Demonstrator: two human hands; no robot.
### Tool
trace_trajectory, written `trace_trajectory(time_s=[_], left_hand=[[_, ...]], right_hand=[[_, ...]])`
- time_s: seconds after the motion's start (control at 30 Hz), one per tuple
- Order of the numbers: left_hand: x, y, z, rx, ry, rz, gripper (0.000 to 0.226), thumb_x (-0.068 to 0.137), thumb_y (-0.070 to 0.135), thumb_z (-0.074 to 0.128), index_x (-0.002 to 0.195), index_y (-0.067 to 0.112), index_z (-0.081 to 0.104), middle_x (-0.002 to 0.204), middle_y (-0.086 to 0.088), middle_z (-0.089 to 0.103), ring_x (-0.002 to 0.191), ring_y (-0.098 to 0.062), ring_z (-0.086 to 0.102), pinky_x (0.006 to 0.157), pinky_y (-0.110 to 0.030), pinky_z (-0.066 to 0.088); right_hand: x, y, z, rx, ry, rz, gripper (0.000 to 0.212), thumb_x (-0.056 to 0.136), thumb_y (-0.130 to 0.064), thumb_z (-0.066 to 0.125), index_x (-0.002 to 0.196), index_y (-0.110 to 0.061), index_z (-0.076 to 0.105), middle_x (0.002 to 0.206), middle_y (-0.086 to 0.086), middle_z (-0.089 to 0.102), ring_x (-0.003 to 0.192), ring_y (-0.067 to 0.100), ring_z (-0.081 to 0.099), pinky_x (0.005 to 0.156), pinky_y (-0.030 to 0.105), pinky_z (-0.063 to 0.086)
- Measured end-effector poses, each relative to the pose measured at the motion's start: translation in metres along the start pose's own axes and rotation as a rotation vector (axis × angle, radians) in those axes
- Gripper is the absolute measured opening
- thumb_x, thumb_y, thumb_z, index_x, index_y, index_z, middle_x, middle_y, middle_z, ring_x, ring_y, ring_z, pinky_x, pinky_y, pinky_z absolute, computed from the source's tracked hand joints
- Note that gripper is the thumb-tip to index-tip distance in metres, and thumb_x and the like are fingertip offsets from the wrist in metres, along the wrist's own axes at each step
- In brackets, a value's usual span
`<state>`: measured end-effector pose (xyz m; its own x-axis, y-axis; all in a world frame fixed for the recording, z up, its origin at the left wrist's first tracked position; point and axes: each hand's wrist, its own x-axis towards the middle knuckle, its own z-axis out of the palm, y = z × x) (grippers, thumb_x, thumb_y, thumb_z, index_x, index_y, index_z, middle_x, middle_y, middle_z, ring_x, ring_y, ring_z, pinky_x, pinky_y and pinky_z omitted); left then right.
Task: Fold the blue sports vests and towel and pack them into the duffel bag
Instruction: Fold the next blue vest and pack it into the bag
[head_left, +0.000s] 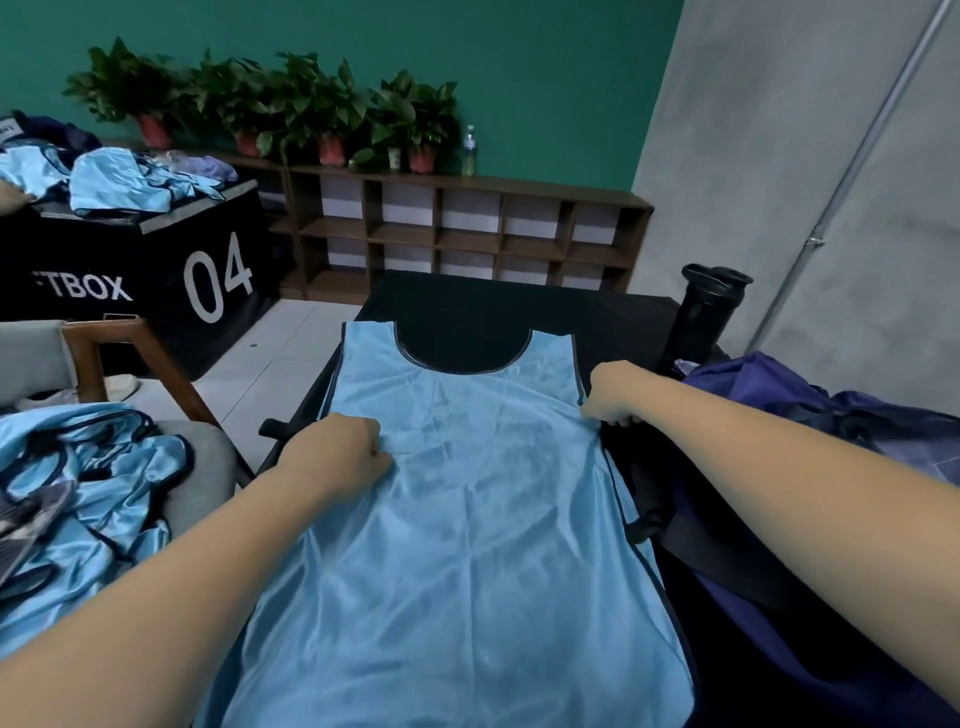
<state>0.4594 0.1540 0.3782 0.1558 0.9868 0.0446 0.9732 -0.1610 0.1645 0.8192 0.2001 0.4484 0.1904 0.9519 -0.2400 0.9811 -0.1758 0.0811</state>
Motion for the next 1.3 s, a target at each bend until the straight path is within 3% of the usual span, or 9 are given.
trace_trajectory(time_s=[0.2,0.3,0.5,0.63,0.73,0.87,1.07,1.17,1.3], left_hand=[[0.007,0.013,0.005,-0.043,0.075,-0.011,0.027,0.100,0.039,0.056,0.085,0.016,0.054,0.079,0.000,0.060,0.072,-0.021,0.058,0.053,-0.032,0.036],[0.009,0.020,0.008,-0.047,0.104,-0.015,0.027,0.100,0.039,0.054,0.086,0.016,0.053,0.077,0.000,0.060,0.071,-0.022,0.060,0.052,-0.032,0.035],[0.016,0.024,0.018,0.019,0.117,0.009,0.027,0.102,0.038,0.048,0.085,0.018,0.043,0.078,0.001,0.055,0.073,-0.023,0.059,0.051,-0.033,0.030],[0.018,0.025,0.020,0.061,0.121,0.023,0.029,0.105,0.040,0.044,0.085,0.021,0.036,0.080,0.004,0.049,0.068,-0.019,0.050,0.049,-0.031,0.021],[0.018,0.024,0.020,0.036,0.116,0.023,0.034,0.105,0.041,0.043,0.080,0.023,0.029,0.079,0.003,0.046,0.061,-0.013,0.040,0.050,-0.031,0.022],[0.023,0.019,0.016,-0.071,0.092,0.009,0.031,0.101,0.041,0.049,0.079,0.023,0.037,0.080,0.001,0.055,0.072,-0.021,0.054,0.055,-0.035,0.035],[0.071,0.014,0.008,-0.047,0.060,0.048,0.027,0.096,0.040,0.057,0.078,0.025,0.043,0.081,0.005,0.056,0.075,-0.020,0.056,0.058,-0.034,0.040],[0.110,0.004,0.008,-0.026,0.054,0.049,0.024,0.094,0.038,0.059,0.079,0.025,0.046,0.082,0.005,0.057,0.072,-0.018,0.055,0.058,-0.033,0.040],[0.159,-0.010,0.008,-0.023,0.077,0.041,0.016,0.093,0.032,0.060,0.083,0.023,0.051,0.085,0.003,0.060,0.082,-0.024,0.060,0.064,-0.035,0.044]], right_hand=[[0.062,-0.004,-0.023,0.052,0.148,-0.068,0.024,0.100,-0.024,0.055,0.080,-0.012,0.053,0.087,0.007,0.064,0.068,0.022,0.057,0.058,0.033,0.043],[0.096,-0.006,-0.022,0.123,0.170,-0.097,0.008,0.100,-0.021,0.056,0.103,-0.014,0.054,0.110,0.007,0.064,0.094,0.027,0.063,0.074,0.038,0.050],[0.142,-0.015,-0.016,0.178,0.176,-0.094,0.041,0.102,-0.020,0.057,0.142,-0.014,0.051,0.136,0.011,0.056,0.120,0.032,0.057,0.101,0.046,0.051],[0.168,-0.017,-0.011,0.207,0.126,-0.059,0.048,0.101,-0.023,0.057,0.147,-0.017,0.047,0.140,0.010,0.058,0.127,0.034,0.056,0.113,0.051,0.042],[0.179,-0.020,-0.011,0.178,0.120,-0.042,0.042,0.098,-0.030,0.060,0.138,-0.022,0.053,0.129,0.005,0.060,0.120,0.032,0.057,0.111,0.051,0.038],[0.188,-0.017,-0.013,0.209,0.115,-0.057,0.042,0.090,-0.039,0.070,0.124,-0.023,0.053,0.118,0.003,0.059,0.111,0.030,0.057,0.106,0.051,0.042],[0.193,-0.011,-0.016,0.247,0.083,-0.109,0.026,0.089,-0.029,0.075,0.099,-0.012,0.058,0.094,0.009,0.057,0.081,0.025,0.050,0.072,0.037,0.038],[0.201,-0.007,-0.012,0.263,0.056,-0.098,0.035,0.092,-0.029,0.075,0.118,-0.007,0.066,0.101,0.009,0.059,0.084,0.025,0.049,0.074,0.037,0.038],[0.209,-0.005,-0.011,0.253,0.018,-0.086,0.051,0.093,-0.021,0.073,0.136,0.000,0.058,0.136,0.022,0.063,0.091,0.024,0.048,0.078,0.036,0.038]])
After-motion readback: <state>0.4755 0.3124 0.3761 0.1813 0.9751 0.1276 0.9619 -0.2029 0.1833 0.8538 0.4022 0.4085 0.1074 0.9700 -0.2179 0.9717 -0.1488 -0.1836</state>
